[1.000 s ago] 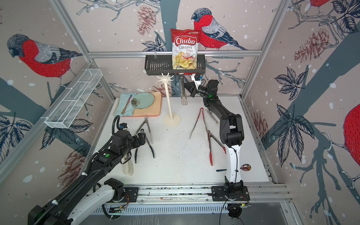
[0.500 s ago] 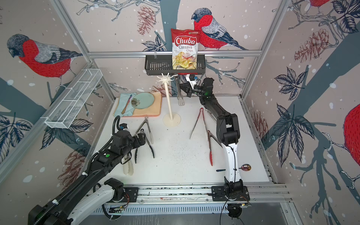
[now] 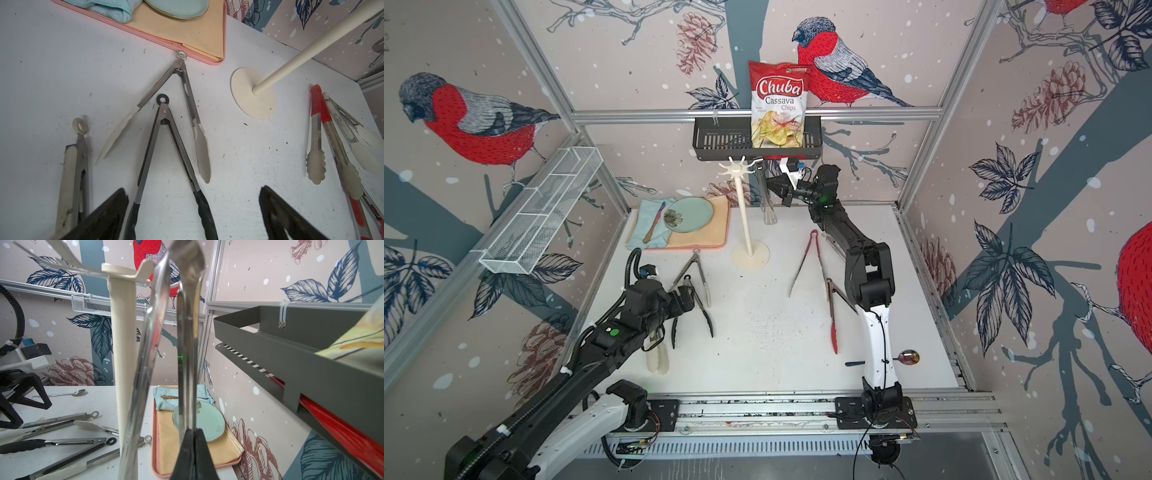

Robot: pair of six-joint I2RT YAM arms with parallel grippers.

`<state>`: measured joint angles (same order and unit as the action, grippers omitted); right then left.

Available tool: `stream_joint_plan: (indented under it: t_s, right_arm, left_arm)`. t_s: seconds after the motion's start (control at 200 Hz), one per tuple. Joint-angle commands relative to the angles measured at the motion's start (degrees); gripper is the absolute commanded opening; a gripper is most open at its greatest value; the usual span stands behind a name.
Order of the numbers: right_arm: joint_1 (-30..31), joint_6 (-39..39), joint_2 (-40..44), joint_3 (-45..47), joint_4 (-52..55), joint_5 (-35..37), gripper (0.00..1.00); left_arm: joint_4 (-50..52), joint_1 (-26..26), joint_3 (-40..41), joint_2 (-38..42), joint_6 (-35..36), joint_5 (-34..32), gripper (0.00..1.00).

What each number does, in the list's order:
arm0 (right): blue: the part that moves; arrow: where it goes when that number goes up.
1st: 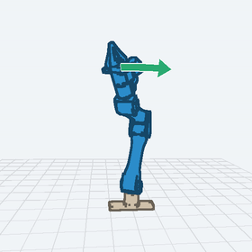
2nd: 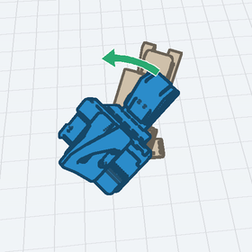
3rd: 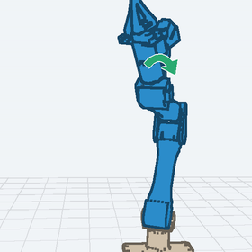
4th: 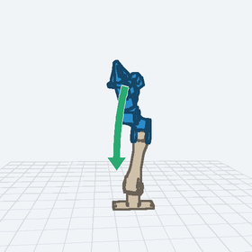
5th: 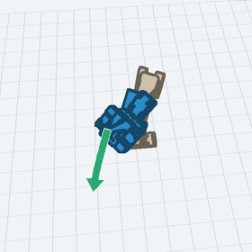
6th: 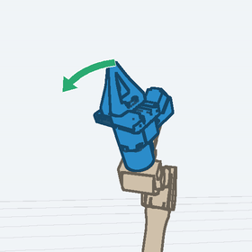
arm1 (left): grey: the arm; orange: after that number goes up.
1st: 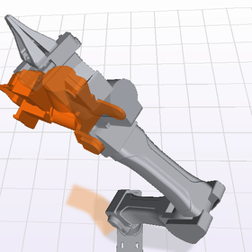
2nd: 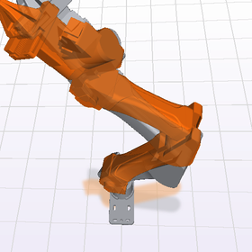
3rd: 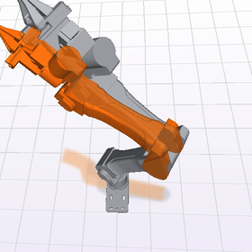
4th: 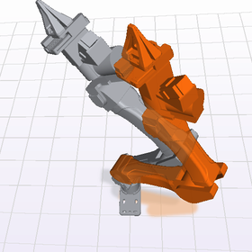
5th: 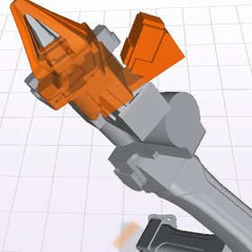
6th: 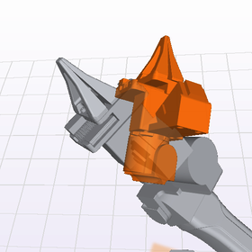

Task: Hang food tongs on kitchen utensil racks
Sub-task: Hang the food tongs on the rack.

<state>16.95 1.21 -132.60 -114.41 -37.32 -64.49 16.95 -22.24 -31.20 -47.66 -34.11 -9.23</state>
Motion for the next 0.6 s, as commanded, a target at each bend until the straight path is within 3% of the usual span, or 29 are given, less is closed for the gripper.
stream_joint_plan:
  t_s: [0.0,0.595]
  right_arm:
    - [-0.44,2.39,0.40,-0.44,-4.75,0.04,0.00]
    - [-0.13,0.79,-1.03,-3.80,-2.02,-1.86,0.00]
  left_arm:
    - [-1.62,0.00,0.30,0.02,-0.81,-0.39,0.97]
    - [-2.25,0.00,0.71,-0.23,-1.65,-0.02,0.97]
